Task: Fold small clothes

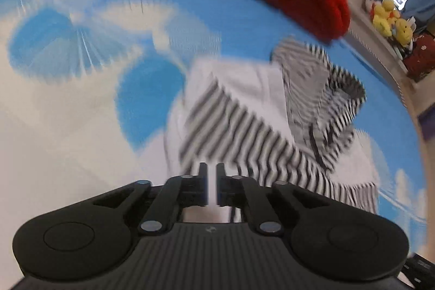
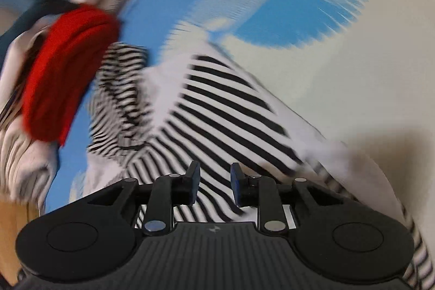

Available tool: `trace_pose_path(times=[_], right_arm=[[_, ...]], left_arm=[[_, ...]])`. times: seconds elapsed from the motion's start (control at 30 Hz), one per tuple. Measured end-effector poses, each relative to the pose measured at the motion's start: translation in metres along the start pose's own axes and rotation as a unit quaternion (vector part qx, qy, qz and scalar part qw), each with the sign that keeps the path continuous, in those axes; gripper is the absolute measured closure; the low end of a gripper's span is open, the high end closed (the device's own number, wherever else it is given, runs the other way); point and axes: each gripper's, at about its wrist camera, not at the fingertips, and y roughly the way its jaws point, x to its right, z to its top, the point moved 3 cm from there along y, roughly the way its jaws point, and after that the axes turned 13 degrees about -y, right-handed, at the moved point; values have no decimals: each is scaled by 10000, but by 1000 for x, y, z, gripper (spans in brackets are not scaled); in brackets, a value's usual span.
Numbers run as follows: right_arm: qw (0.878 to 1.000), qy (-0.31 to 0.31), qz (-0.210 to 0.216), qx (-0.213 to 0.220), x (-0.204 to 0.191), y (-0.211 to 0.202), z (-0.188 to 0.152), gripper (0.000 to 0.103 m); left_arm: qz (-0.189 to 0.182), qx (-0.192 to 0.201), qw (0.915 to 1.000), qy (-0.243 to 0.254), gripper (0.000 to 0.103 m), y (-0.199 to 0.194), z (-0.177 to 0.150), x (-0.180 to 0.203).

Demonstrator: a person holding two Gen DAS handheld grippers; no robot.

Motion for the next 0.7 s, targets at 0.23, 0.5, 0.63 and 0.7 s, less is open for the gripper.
trace_pose_path(times=[0.23, 0.5, 0.63, 0.7], right_arm=[[9974, -477, -276, -463, 2, 30, 9, 65], [9848, -1605, -483, -448, -17, 30, 13, 63], [9821, -1834, -355, -259, -25, 28, 18, 63], [9846, -1704, -252, -286, -23, 31, 19, 63]], left_arm=[[405, -576, 9975, -62, 79, 39, -12, -20], [195, -151, 9978, 611, 102, 30, -15, 4], [-211, 882, 9925, 816, 102, -10, -3, 23], [-81, 954, 9928, 721, 102, -10, 1, 22]])
